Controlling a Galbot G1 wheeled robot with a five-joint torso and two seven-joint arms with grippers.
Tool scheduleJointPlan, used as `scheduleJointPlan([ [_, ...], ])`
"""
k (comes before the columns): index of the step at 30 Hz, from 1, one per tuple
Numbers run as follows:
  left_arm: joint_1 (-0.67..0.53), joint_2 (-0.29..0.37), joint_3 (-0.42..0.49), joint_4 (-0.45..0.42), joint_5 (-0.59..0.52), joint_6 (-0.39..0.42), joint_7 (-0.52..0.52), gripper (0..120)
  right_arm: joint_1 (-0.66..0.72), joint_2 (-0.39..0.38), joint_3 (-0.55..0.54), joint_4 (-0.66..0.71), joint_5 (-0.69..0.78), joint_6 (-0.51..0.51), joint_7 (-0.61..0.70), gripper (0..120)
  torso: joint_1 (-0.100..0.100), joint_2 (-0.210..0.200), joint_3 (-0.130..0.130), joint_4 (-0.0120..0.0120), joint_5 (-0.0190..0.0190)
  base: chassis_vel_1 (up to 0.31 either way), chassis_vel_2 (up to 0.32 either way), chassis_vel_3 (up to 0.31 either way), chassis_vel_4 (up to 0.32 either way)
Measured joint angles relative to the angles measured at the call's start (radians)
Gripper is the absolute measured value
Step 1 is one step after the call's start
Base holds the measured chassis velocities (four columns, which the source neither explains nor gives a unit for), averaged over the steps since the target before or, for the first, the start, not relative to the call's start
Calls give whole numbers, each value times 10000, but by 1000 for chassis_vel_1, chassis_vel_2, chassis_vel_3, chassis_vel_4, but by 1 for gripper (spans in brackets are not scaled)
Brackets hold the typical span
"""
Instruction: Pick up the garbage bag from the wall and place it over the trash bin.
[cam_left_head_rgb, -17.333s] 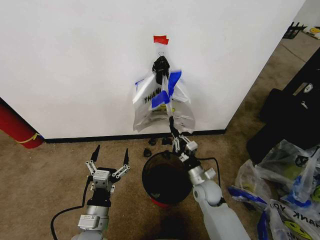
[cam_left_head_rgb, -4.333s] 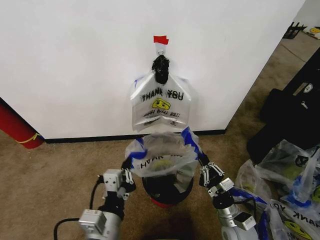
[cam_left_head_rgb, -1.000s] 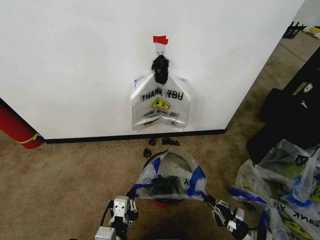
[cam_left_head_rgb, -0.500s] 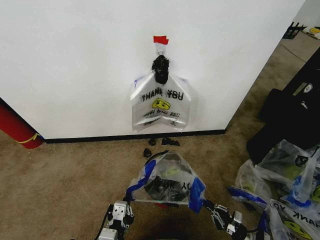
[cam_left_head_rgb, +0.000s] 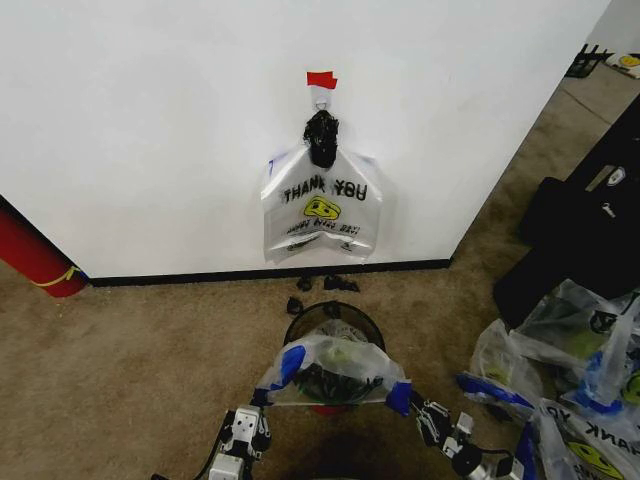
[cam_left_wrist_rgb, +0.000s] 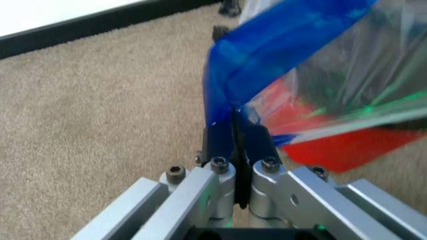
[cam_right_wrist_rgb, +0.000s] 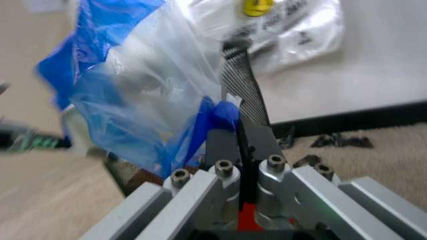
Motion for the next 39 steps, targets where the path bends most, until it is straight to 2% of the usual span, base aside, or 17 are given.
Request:
scheduleJointPlan([
  [1, 5, 100, -29, 11, 0, 22, 3, 0, 1, 88, -88, -48, 26, -9, 136, 0, 0, 0, 0, 2, 12, 0, 0, 0, 0],
  [3, 12, 134, -35, 11, 1, 26, 3, 0, 6, 126, -123, -73, 33, -11, 192, 0, 0, 0, 0, 2, 8, 0, 0, 0, 0],
  [4, 44, 205, -46, 9, 5, 40, 3, 0, 8, 178, -161, -107, 35, -12, 264, 0, 0, 0, 0, 2, -8, 0, 0, 0, 0],
  [7, 143, 341, -80, -139, 12, 55, -5, 0, -30, 251, -215, -82, -2, -11, 427, 0, 0, 0, 0, 2, 4, 0, 0, 0, 0],
  [10, 205, 386, -82, -300, 7, 56, -48, 0, -83, 240, -211, 61, -7, -7, 517, 0, 0, 0, 0, 1, -4, 0, 0, 0, 0],
  [14, 403, 473, -64, -877, -6, 78, -133, 0, -340, 70, -44, 694, -3, -64, 538, 0, 0, 0, 0, 2, -1, 0, 0, 0, 0],
  [17, 656, 608, -28, -1406, 22, 152, -183, 0, -574, -145, 237, 1174, 38, -258, 79, 0, 0, 0, 0, 3, 0, 0, 0, 0, 0],
  [21, 811, 725, -30, -1682, 109, 239, -225, 3, -709, -282, 498, 1446, 57, -448, -500, 3, 0, 0, 0, 2, 0, 0, 0, 0, 0],
  [23, 1003, 893, -77, -1973, 281, 427, -237, 16, -823, -424, 828, 1765, 66, -739, -1288, 10, 0, 0, 0, 2, -1, 0, 0, 0, 0],
  [25, 1041, 924, -95, -2030, 325, 487, -232, 18, -843, -443, 900, 1824, 65, -814, -1429, 11, 0, 0, 0, 2, 0, 0, 0, 0, 0],
  [29, 1295, 1059, -159, -2412, 562, 1044, -71, 36, -861, -493, 1397, 1943, -55, -1228, -2373, 28, 0, 0, 0, 3, 1, 0, 0, 0, 0],
  [39, 1658, 1159, -221, -2863, 1002, 1330, 79, 69, -882, -642, 2064, 2122, -614, -1471, -2511, 62, 0, 0, 0, 2, 2, 0, 0, 0, 0],
])
